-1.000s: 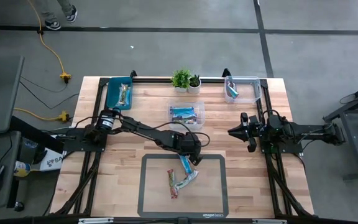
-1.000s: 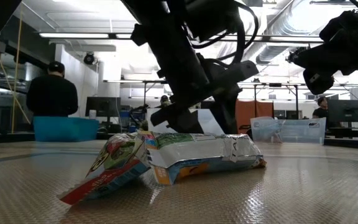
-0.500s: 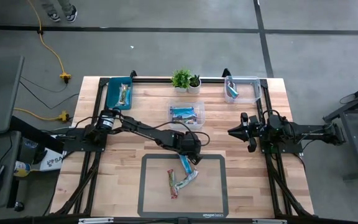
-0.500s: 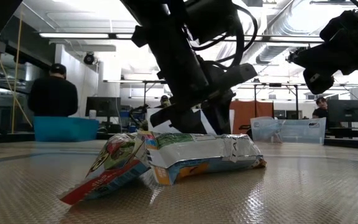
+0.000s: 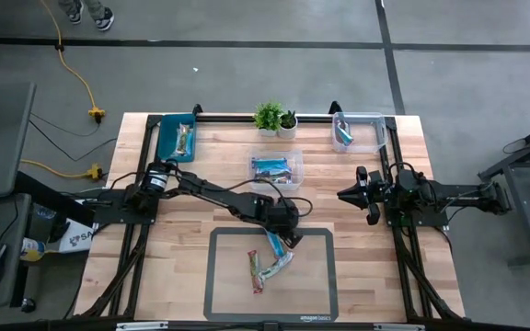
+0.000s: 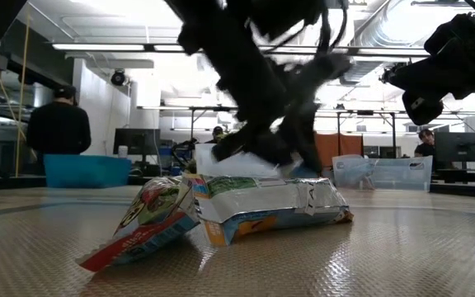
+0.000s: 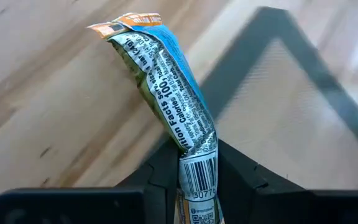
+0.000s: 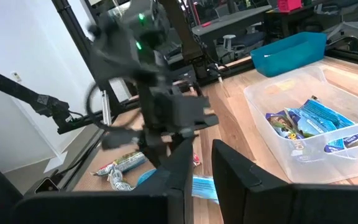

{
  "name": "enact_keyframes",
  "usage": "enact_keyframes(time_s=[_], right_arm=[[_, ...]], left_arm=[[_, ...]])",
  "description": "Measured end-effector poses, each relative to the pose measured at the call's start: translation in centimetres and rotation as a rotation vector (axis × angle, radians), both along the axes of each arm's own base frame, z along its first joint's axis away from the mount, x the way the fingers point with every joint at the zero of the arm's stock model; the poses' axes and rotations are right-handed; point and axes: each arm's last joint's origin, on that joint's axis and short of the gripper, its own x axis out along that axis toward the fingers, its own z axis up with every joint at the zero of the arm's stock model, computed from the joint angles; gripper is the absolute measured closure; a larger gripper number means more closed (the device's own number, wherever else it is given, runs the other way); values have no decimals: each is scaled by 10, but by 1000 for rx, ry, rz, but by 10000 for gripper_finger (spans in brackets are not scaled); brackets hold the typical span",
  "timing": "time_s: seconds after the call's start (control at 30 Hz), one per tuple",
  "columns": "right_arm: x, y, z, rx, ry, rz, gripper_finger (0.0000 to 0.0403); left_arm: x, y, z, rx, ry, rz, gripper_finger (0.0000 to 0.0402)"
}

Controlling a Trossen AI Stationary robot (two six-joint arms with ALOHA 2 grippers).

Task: Pick and place Granola Bars by type
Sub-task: Put the orange granola bar in the blue bin

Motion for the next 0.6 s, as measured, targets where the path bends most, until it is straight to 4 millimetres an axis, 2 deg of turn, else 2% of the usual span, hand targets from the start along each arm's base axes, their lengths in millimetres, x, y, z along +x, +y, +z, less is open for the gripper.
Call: enact_keyframes(time_s=[0.2,0.43,0.6], right_arm=[[0,0,0,0,1,0,363],[0,0,0,0,1,0,359],[0,0,0,0,2,0,361]], left_arm=[[18,-4,41,45,-138,-153,323],[35,-14,107,32,-370,-509,323],[32,-13,148,105,-374,-543,323]])
